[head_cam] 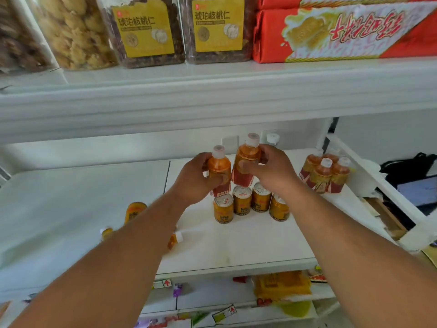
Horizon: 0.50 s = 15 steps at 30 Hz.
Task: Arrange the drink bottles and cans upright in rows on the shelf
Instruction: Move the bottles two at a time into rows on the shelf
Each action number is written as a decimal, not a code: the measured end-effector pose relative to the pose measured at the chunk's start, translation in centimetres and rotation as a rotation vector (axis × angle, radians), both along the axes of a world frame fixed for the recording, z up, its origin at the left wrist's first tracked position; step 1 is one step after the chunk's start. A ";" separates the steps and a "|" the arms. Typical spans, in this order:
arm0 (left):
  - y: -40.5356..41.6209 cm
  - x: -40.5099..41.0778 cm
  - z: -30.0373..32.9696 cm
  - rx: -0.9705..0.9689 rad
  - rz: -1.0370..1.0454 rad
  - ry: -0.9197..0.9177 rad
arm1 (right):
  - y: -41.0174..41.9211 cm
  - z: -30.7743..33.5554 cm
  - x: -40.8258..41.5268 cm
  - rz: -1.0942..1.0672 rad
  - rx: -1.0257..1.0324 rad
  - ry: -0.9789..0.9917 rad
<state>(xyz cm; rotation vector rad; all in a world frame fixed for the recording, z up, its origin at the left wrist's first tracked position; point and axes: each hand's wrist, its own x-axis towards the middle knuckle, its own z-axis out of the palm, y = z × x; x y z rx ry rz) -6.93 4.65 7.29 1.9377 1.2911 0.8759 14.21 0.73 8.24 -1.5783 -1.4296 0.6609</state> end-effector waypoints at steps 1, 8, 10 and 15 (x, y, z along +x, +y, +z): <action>-0.9 0.2 0.1 0.007 -0.001 -0.002 | -0.8 0.1 0.2 0.005 0.005 0.010; -7.4 1.3 0.6 -0.035 0.017 -0.032 | -7.3 0.8 1.9 0.029 0.022 0.041; -9.2 1.6 0.5 -0.029 0.027 -0.019 | -8.9 0.9 2.3 0.027 0.019 0.051; -13.2 2.1 0.1 -0.040 -0.009 -0.026 | -12.5 0.6 2.6 0.003 0.001 0.047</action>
